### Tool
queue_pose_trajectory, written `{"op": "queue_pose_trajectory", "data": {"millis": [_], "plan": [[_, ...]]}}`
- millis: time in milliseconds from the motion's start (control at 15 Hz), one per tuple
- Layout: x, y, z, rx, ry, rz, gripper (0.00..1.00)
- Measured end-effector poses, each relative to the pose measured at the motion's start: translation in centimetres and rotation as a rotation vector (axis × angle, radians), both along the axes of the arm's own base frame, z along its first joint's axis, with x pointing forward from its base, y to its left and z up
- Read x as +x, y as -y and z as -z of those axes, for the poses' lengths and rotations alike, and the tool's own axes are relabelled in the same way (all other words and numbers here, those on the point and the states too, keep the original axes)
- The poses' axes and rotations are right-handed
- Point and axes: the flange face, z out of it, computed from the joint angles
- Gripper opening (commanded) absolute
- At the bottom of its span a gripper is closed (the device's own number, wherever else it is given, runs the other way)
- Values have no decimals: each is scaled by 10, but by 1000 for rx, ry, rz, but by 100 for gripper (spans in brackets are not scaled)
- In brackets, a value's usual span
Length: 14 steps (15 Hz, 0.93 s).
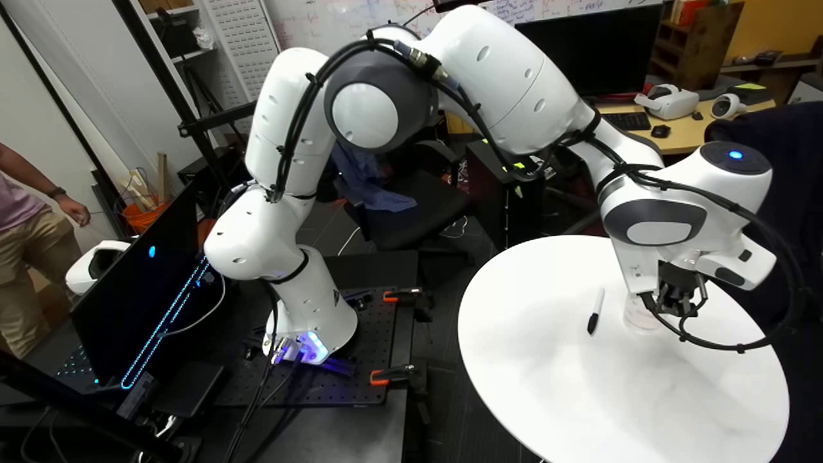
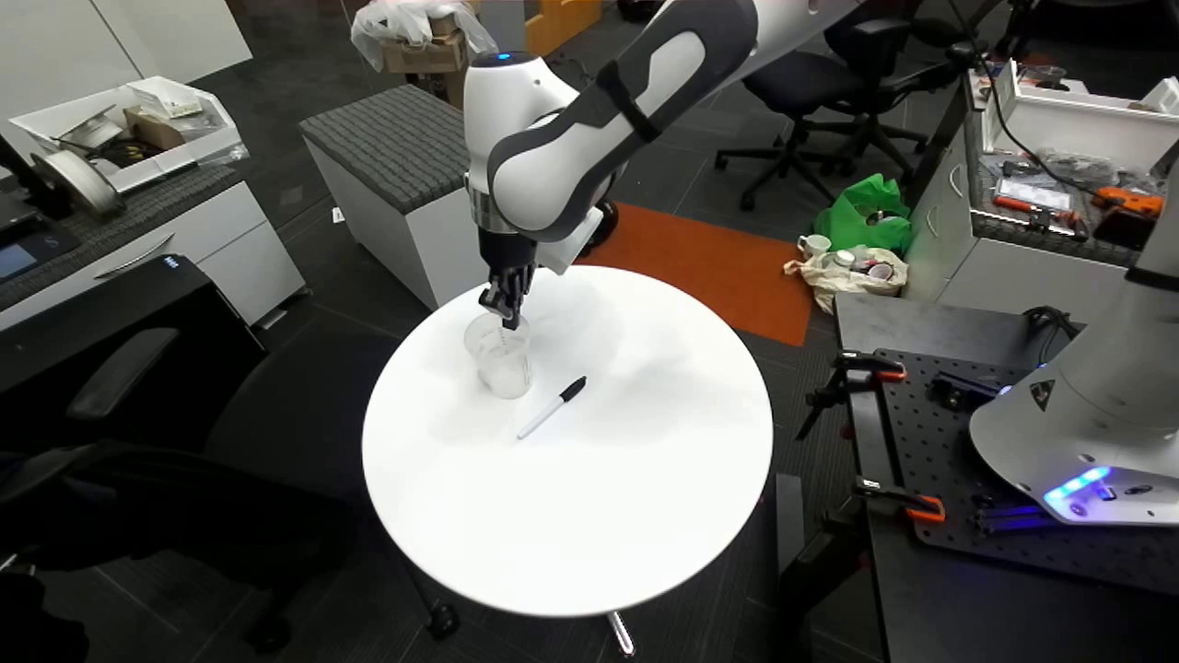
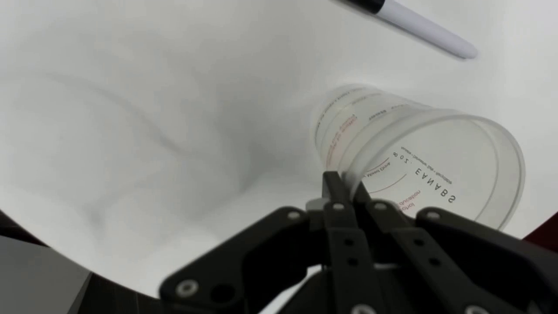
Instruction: Move the cup to the left
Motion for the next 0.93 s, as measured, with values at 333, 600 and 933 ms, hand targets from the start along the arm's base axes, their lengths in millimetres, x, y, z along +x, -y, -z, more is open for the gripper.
{"op": "queue_pose_trajectory", "data": {"millis": [333,600,933], "plan": [[1,-9,-19,-12,12,-18,1],[1,-17,-45,-36,29,-46,1],[-2,-31,-67,-75,25,-103,1]]}}
